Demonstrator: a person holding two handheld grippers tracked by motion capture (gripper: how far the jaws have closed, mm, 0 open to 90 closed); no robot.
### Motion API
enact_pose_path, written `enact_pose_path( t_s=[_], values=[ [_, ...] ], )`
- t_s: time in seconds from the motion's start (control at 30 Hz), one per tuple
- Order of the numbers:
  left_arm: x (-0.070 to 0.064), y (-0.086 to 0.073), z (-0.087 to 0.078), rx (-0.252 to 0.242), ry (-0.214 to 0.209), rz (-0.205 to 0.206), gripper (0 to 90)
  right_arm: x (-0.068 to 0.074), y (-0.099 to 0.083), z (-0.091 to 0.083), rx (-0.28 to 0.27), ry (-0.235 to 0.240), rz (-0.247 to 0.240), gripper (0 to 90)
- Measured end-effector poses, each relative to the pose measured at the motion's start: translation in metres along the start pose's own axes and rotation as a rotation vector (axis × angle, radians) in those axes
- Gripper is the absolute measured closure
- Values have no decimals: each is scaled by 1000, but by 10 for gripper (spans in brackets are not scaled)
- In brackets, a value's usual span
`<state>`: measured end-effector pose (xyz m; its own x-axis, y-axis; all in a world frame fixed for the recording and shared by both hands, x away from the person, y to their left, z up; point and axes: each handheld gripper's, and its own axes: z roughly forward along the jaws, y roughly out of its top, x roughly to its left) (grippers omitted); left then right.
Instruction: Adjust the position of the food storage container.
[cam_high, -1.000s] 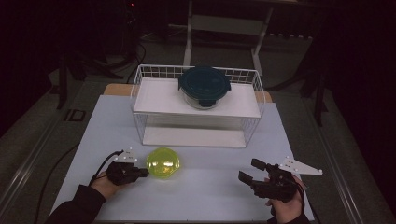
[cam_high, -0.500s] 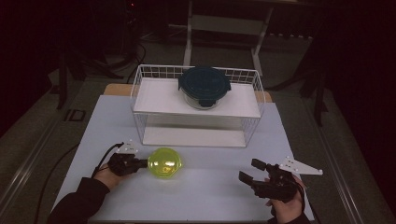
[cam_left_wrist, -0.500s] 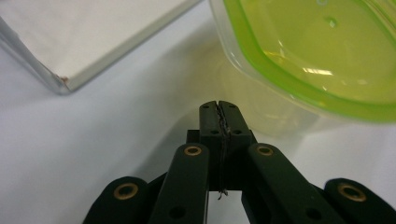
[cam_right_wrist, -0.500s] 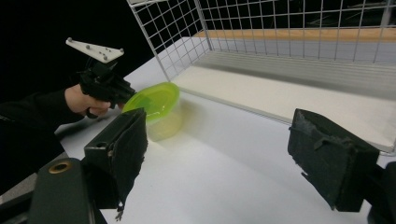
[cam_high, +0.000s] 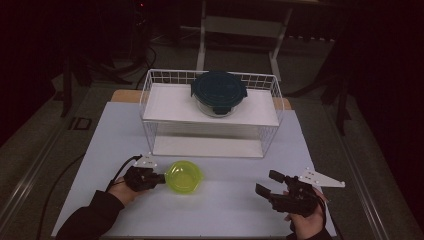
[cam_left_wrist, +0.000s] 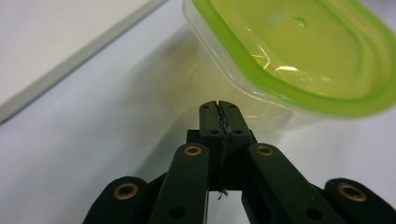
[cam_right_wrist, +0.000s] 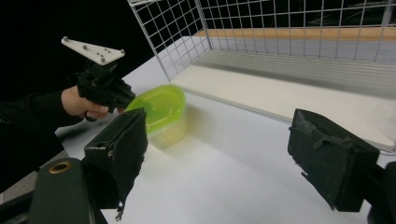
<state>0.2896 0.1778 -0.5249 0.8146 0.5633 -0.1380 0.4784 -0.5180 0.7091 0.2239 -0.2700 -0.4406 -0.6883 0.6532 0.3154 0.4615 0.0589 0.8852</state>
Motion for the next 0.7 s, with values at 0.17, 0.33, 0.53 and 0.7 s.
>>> enact_pose_path(
  t_s=[0.17, 0.33, 0.53, 0.7],
  values=[
    [-11, 5, 6, 16, -21, 22, 886, 0, 0, 0, -1, 1, 0, 193],
    [-19, 7, 14, 25, -46, 28, 886, 0, 0, 1, 1, 2, 0, 193],
    [-25, 10, 26, 28, -60, 34, 886, 0, 0, 1, 3, 2, -1, 193],
    [-26, 17, 31, 14, -60, 40, 886, 0, -1, 1, 2, 2, 0, 193]
  ],
)
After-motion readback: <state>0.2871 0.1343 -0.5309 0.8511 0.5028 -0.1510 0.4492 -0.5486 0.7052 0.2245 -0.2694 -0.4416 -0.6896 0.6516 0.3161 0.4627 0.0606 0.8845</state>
